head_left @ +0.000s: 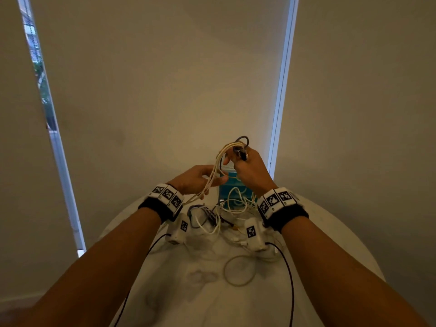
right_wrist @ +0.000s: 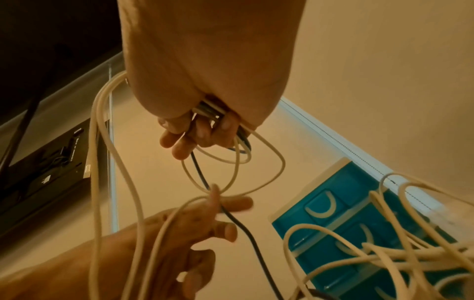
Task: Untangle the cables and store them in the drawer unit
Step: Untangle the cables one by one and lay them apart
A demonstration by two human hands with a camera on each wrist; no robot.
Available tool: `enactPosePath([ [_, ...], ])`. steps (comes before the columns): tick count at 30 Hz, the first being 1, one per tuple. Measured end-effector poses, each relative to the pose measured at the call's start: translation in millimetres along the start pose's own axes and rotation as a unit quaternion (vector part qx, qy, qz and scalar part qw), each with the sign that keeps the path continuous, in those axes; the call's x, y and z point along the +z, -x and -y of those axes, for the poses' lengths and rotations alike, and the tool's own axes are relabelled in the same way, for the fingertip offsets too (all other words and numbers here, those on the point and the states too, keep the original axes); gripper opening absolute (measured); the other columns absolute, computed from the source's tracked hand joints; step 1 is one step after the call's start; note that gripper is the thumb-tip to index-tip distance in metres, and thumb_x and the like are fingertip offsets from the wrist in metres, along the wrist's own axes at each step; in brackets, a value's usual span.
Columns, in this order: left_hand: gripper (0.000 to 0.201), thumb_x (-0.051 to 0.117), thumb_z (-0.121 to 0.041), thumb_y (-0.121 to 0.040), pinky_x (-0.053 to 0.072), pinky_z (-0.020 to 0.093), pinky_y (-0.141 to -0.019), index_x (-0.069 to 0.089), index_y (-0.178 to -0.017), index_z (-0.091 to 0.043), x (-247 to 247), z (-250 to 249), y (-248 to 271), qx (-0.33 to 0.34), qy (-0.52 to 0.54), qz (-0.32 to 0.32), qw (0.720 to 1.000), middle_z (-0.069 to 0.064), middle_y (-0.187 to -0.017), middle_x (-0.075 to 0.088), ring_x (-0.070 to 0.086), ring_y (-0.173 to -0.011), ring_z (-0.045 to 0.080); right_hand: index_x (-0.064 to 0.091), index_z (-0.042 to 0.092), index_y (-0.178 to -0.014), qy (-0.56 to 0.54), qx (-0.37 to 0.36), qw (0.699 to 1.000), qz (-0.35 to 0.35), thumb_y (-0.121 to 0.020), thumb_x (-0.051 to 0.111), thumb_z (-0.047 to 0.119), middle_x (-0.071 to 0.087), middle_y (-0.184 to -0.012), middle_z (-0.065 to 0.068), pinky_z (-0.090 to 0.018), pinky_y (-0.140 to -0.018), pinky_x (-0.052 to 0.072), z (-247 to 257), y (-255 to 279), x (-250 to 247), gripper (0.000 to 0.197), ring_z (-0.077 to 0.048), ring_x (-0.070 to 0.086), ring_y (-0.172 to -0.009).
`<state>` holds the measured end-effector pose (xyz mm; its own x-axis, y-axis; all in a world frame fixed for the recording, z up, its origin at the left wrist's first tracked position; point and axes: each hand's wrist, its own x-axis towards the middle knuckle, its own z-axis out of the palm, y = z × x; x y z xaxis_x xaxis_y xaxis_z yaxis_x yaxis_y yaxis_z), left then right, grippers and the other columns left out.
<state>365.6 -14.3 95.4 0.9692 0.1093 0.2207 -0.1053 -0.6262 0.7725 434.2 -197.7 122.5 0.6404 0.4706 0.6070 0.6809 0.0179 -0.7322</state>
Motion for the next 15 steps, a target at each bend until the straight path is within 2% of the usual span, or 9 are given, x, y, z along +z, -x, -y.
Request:
enactPosePath([
  [1,0.021,0.075,-0.048,-0.095,0.058,0.03,-0.059,0.074,-0.109,-0.032,2,1,-3,0.0,-0.02,-0.006,1.0,-0.002,-0.092,0.074,0.067,-0.065,0.017,0.074,0.019,-0.094,-0.001,-0.004,1.0,-0.004,-0.11,0.052,0.03,0.075,-0.089,0.002,-0.031,-0.073,0.048,0,-1,-1,0.029,-0.003,0.061,-0.07],
  [3,0.025,0.075,-0.05,-0.095,0.057,0.028,-0.058,0.075,-0.102,-0.027,4,5,-9,-0.005,-0.033,-0.018,0.999,0.001,-0.088,0.077,0.068,-0.061,0.016,0.076,0.022,-0.106,-0.014,-0.014,1.0,-0.019,-0.109,0.054,0.038,0.075,-0.093,0.004,-0.039,-0.079,0.052,2,-1,-5,0.027,-0.018,0.067,-0.081],
  [4,0.025,0.073,-0.047,-0.097,0.056,0.027,-0.057,0.075,-0.103,-0.023,6,7,-11,-0.003,-0.027,-0.031,0.999,0.003,-0.089,0.079,0.07,-0.061,0.017,0.074,0.024,-0.113,-0.021,-0.016,0.999,-0.026,-0.108,0.057,0.042,0.075,-0.094,0.006,-0.039,-0.085,0.054,3,1,-8,0.026,-0.022,0.069,-0.088],
  [6,0.018,0.07,-0.033,-0.102,0.054,0.023,-0.056,0.074,-0.105,-0.016,7,8,-12,0.015,0.001,-0.077,0.997,0.007,-0.09,0.08,0.074,-0.064,0.018,0.065,0.028,-0.125,-0.015,-0.015,0.999,-0.042,-0.101,0.068,0.046,0.074,-0.101,0.01,-0.028,-0.087,0.058,3,7,-15,0.03,-0.012,0.071,-0.097],
  [8,0.013,0.069,-0.023,-0.103,0.053,0.018,-0.06,0.074,-0.105,-0.01,7,3,-13,0.055,0.025,-0.134,0.989,0.007,-0.089,0.08,0.077,-0.07,0.014,0.058,0.028,-0.116,0.037,0.032,0.998,-0.051,-0.092,0.081,0.042,0.072,-0.101,0.01,-0.026,-0.078,0.059,-5,12,-17,0.036,-0.007,0.072,-0.091],
  [10,0.011,0.072,-0.02,-0.101,0.055,0.018,-0.066,0.075,-0.103,-0.01,6,-4,-15,0.113,0.021,-0.183,0.976,0.003,-0.089,0.08,0.078,-0.078,0.014,0.058,0.031,-0.094,0.155,0.078,0.985,0.002,-0.088,0.083,0.045,0.07,-0.095,0.006,-0.031,-0.075,0.056,-22,15,-11,0.03,-0.016,0.07,-0.088],
  [11,0.009,0.073,-0.019,-0.1,0.058,0.021,-0.071,0.075,-0.102,-0.011,6,-8,-17,0.141,0.013,-0.199,0.97,0.002,-0.089,0.08,0.078,-0.081,0.015,0.059,0.031,-0.089,0.208,0.081,0.974,0.041,-0.087,0.082,0.05,0.069,-0.093,0.006,-0.031,-0.074,0.053,-30,16,-6,0.03,-0.018,0.069,-0.09],
  [13,0.004,0.071,-0.018,-0.102,0.061,0.025,-0.077,0.075,-0.102,-0.016,8,-14,-19,0.177,-0.008,-0.213,0.961,-0.001,-0.089,0.079,0.078,-0.081,0.014,0.065,0.025,-0.099,0.255,0.065,0.962,0.073,-0.087,0.08,0.055,0.07,-0.1,0.004,-0.033,-0.076,0.053,-40,19,4,0.036,-0.019,0.068,-0.094],
  [15,0.007,0.068,-0.016,-0.103,0.06,0.024,-0.076,0.074,-0.102,-0.02,9,-15,-18,0.198,-0.035,-0.226,0.953,-0.004,-0.09,0.079,0.077,-0.082,0.011,0.065,0.024,-0.114,0.28,0.032,0.957,0.074,-0.09,0.078,0.049,0.074,-0.108,-0.001,-0.041,-0.082,0.059,-41,21,8,0.036,-0.023,0.07,-0.097],
])
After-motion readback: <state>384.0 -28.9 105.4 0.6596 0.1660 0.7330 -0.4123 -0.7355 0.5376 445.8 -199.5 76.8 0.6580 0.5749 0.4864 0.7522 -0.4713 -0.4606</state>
